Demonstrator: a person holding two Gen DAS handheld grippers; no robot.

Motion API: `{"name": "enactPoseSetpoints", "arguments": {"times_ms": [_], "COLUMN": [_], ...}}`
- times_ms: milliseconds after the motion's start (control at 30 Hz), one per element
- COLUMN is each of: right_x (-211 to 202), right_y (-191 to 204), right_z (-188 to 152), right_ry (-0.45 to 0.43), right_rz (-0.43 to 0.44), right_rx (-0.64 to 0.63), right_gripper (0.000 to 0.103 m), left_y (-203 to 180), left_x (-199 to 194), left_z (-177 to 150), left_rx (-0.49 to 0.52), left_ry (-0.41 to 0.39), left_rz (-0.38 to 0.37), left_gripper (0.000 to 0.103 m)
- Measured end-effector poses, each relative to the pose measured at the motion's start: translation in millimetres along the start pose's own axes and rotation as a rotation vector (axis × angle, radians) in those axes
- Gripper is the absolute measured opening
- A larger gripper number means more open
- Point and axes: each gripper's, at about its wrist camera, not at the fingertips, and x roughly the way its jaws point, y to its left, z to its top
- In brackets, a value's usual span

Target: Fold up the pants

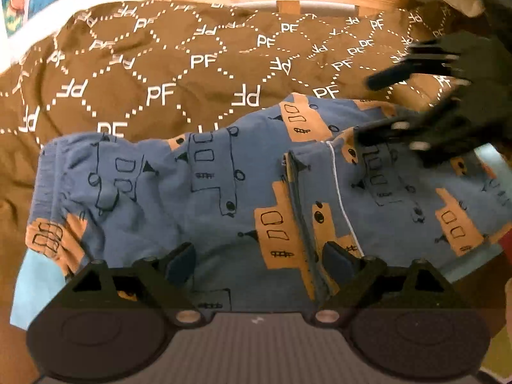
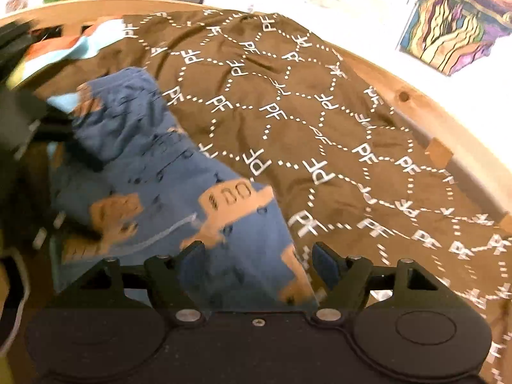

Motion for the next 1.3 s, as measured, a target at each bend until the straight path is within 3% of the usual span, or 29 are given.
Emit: {"name": "enactPoseSetpoints", "arguments": {"times_ms": [100, 167, 233, 333, 500, 633, 767, 867, 933, 1000, 1067, 1200, 1300], "right_x": [32.7, 33.7, 21.3, -2.2, -30.1, -27.8, -3.0, 32.1, 59.7, 83.0, 96.8, 89.6, 61.7], "right_y": [3.1, 1.5, 1.4, 9.9, 33.3, 54.1, 51.1, 39.7, 33.4, 34.0, 25.7, 14.5, 18.7], "right_z": [4.7, 4.3, 5.0, 3.8, -2.4, 1.8, 28.2, 51.7, 62.6, 65.9, 66.0, 61.8, 52.4], "right_ry": [0.071, 0.051, 0.009, -0.056, -0.074, -0.100, -0.143, -0.113, -0.049, -0.002, 0.014, -0.004, -0.034], "right_rz": [-0.033, -0.031, -0.039, -0.039, 0.065, 0.125, 0.101, 0.069, 0.077, 0.011, 0.011, 0.067, 0.088], "right_rx": [-0.030, -0.001, 0.023, 0.001, 0.026, -0.035, -0.022, 0.023, 0.038, 0.013, 0.060, 0.157, 0.125], "right_gripper": [0.079, 0.080, 0.080, 0.080, 0.080, 0.078, 0.077, 0.078, 0.077, 0.076, 0.079, 0.079, 0.079], "left_y": [6.2, 13.5, 22.7, 42.7, 85.6, 116.3, 139.4, 151.8, 153.6, 154.6, 153.8, 154.9, 159.5], "left_x": [1.5, -6.7, -23.6, -56.4, -77.3, -64.9, -47.0, -38.1, -33.4, -33.2, -33.6, -33.5, -35.4], "left_z": [2.3, 3.7, -0.4, -20.2, -38.3, -27.5, -14.2, -11.7, -8.5, -11.1, -12.1, -10.8, -11.0], "left_rx": [-0.048, -0.056, -0.064, -0.099, -0.277, -0.340, -0.442, -0.490, -0.472, -0.469, -0.461, -0.451, -0.469], "left_ry": [0.015, 0.006, -0.047, -0.199, -0.261, -0.244, -0.222, -0.198, -0.177, -0.174, -0.172, -0.168, -0.157], "left_rz": [-0.013, -0.031, -0.026, 0.015, 0.121, 0.081, 0.029, -0.010, -0.025, -0.029, -0.031, -0.049, -0.060], "left_gripper": [0.093, 0.091, 0.091, 0.080, 0.076, 0.070, 0.056, 0.056, 0.056, 0.056, 0.056, 0.056, 0.045]}}
